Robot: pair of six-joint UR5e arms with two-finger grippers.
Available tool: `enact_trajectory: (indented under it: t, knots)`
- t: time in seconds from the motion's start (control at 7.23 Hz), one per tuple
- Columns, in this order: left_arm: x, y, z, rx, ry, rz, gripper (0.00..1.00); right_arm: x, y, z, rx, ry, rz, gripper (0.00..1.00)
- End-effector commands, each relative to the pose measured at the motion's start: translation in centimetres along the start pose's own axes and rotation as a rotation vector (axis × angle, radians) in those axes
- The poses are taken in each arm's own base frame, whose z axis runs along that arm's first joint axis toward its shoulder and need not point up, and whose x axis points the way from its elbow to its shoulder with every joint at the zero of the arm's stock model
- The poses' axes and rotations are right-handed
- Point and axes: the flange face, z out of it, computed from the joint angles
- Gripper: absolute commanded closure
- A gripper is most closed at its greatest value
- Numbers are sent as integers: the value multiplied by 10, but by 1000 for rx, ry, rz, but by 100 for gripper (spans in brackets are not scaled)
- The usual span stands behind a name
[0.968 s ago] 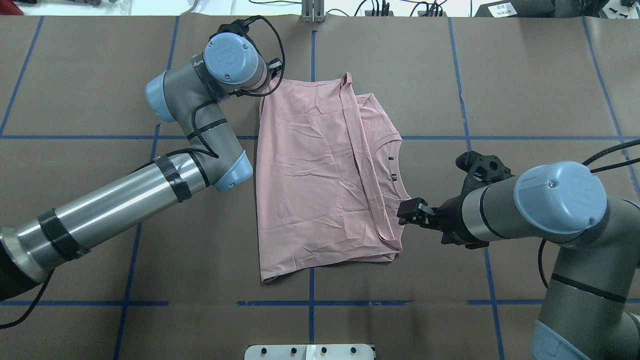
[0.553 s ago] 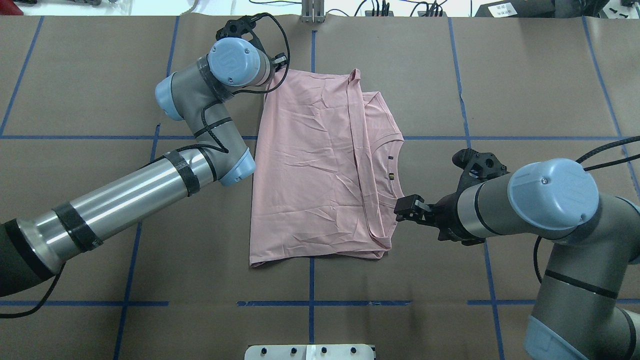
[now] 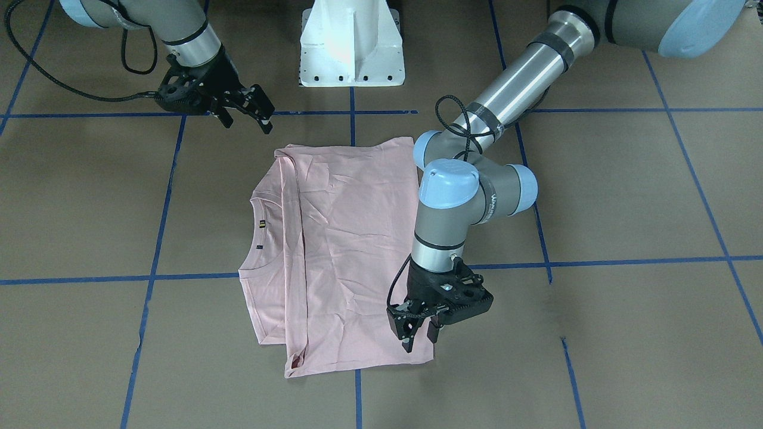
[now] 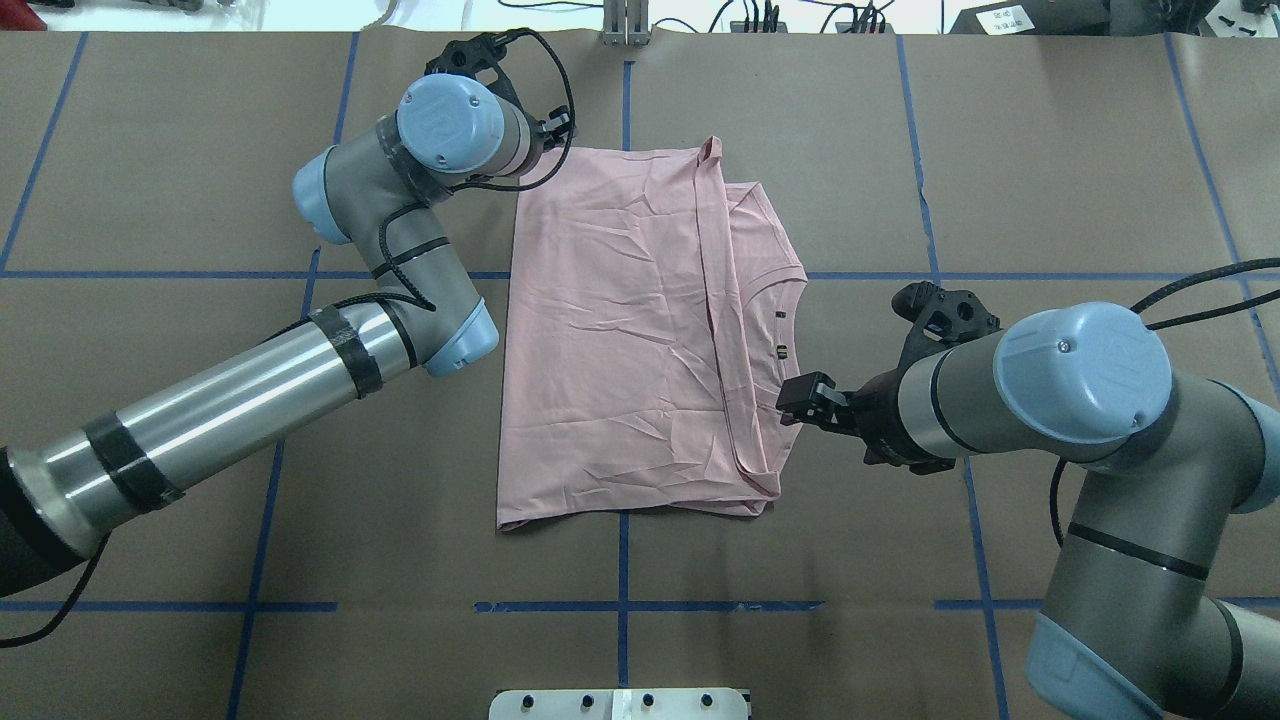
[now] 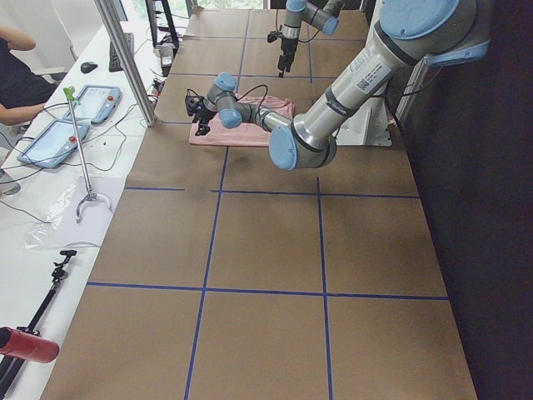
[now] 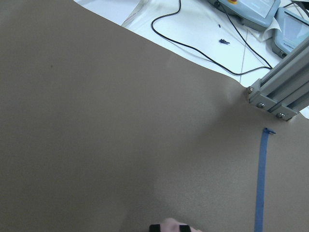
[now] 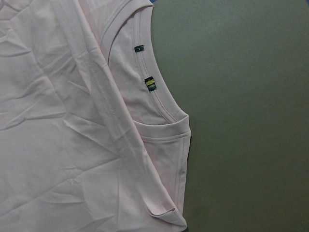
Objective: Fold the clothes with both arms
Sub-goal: 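Move the left gripper down to the shirt's corner nearest the robot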
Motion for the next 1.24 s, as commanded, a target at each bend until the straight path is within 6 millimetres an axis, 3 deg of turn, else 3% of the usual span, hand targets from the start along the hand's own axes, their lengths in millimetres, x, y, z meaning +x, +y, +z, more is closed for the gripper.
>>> enact_trajectory:
  t: [0.0,0.28,0.41,0.55,0.69,0.83,1.11]
  knots:
    - [-32,23,-74,-93,-52,-30,0,0,-1,0,8,0,1,0]
    - [-58,100,-138,-225,-116,-169,0,-2,-1,-1,13,-4,0,0]
    - [-69,156,-166,-288,-162,-228,0,-2,-2,-1,14,-4,1,0]
    - [-72,215,-187,-347,-201,-310,0,-2,-2,-2,14,-6,0,0]
    - [-78,263,-186,-369,-246,-370,3,-2,-2,-2,14,-4,1,0]
    - [-85,280,-179,-345,-263,-369,3,-2,-2,-1,14,-3,1,0]
    - [-95,286,-158,-317,-309,-384,4,-2,-2,-1,14,-3,1,0]
